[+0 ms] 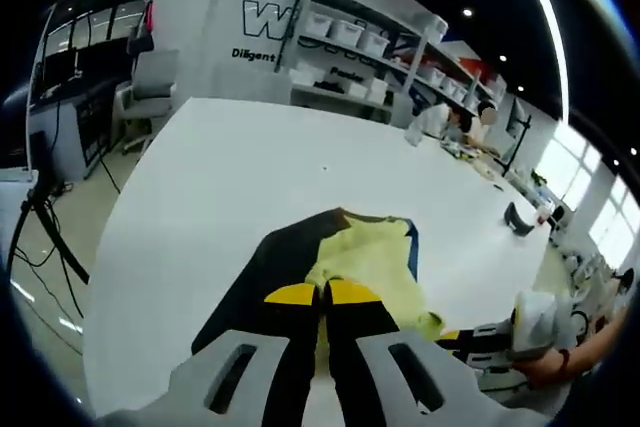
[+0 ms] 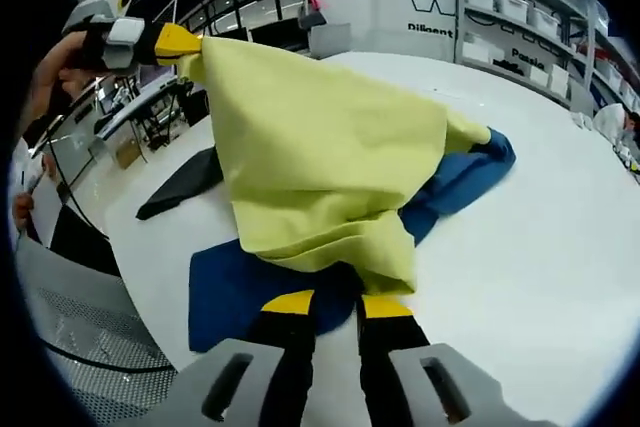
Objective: Fold the garment on the visible template until the final outline fits inside the template.
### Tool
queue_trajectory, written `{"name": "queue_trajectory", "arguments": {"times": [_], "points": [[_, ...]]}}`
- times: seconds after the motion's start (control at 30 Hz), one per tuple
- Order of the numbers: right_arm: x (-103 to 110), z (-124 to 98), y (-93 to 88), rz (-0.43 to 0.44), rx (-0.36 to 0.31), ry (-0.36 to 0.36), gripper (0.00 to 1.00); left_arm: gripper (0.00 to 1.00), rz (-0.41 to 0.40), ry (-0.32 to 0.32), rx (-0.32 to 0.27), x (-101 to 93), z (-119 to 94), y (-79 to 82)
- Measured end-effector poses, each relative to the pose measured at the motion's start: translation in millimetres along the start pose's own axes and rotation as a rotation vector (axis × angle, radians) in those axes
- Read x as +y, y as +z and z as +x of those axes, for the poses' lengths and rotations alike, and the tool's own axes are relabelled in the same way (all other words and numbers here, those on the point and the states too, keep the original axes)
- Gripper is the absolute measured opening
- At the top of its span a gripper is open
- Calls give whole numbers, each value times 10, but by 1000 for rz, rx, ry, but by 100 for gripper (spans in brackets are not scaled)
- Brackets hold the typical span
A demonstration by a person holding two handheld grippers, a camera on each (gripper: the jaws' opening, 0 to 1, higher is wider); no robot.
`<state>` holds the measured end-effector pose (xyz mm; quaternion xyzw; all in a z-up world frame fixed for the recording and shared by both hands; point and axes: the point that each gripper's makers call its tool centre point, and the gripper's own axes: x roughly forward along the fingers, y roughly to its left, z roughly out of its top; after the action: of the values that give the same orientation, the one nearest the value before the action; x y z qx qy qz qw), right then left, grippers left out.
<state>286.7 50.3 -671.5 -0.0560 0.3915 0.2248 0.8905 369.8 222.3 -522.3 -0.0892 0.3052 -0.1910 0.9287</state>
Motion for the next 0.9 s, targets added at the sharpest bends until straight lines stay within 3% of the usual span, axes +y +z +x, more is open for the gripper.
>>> {"name": "queue_trajectory", "arguments": {"times": [0.17,0.53,0.67,0.9], "points": [[-14,26,-38,-5,6,0,0,0,1,6,3,25,7,-8],[-71,-2,-35,-2,4,14,0,0,-10,7,0,24,-1,-29],[-204,-83,-49,14,8,-5,0,0,-15,4,5,17,-13,-46],[-683,-281,-159,24,38,-110,0,0,-25,7,50,13,4,-196]]}}
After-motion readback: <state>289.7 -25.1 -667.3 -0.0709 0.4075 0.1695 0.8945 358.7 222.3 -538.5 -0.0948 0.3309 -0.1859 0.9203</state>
